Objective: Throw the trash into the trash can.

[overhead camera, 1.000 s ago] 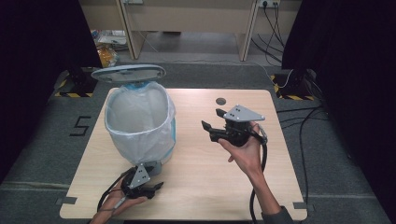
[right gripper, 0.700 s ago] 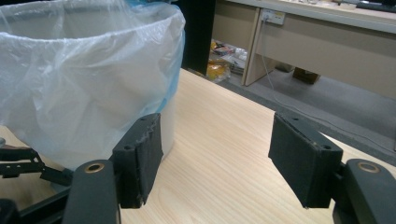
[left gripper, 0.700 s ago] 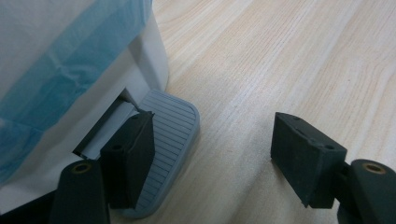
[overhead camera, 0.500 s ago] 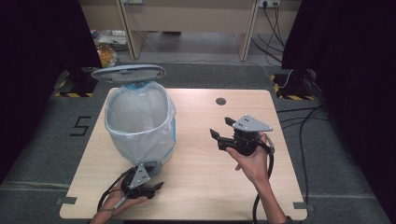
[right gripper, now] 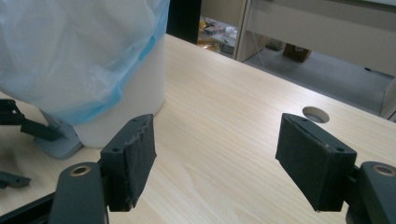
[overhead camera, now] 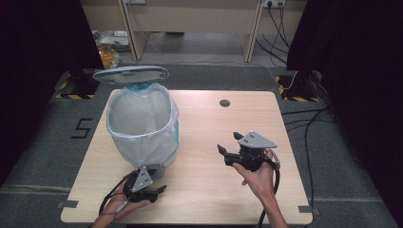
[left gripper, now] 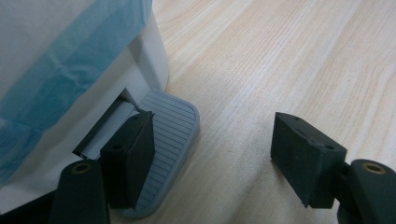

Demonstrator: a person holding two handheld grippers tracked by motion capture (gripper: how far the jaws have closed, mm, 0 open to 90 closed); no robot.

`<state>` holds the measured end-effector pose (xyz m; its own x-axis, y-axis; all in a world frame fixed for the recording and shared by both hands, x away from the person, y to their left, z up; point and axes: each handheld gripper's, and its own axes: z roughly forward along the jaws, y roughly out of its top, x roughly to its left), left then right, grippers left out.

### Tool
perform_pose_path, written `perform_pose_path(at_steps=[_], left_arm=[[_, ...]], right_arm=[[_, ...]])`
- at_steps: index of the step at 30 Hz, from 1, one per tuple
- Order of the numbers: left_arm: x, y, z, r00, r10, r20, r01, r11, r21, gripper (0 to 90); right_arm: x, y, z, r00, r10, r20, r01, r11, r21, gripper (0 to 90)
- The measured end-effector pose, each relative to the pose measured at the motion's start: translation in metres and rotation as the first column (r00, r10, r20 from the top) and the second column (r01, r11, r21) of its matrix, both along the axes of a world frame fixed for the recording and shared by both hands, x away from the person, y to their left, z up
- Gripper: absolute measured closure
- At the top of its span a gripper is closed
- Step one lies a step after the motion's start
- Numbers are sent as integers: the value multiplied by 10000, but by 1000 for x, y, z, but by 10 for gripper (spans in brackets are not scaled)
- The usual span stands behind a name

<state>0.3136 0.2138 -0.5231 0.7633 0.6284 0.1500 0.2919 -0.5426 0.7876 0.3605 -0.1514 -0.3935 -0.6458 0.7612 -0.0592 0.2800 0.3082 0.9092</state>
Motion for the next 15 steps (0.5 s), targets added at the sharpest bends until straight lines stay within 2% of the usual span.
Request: perform_pose_path(at_steps=[9, 15], left_arm=[[0, 0, 0, 10000, 17, -77, -18, 10000, -71, 305], [0, 0, 0, 10000, -8, -44, 9, 10000, 39, 305]], right_arm=[[-4, -7, -22, 9994, -223, -257, 222, 9997, -27, 282], [-8, -13, -30, 9988, -361, -334, 363, 9993, 47, 274]])
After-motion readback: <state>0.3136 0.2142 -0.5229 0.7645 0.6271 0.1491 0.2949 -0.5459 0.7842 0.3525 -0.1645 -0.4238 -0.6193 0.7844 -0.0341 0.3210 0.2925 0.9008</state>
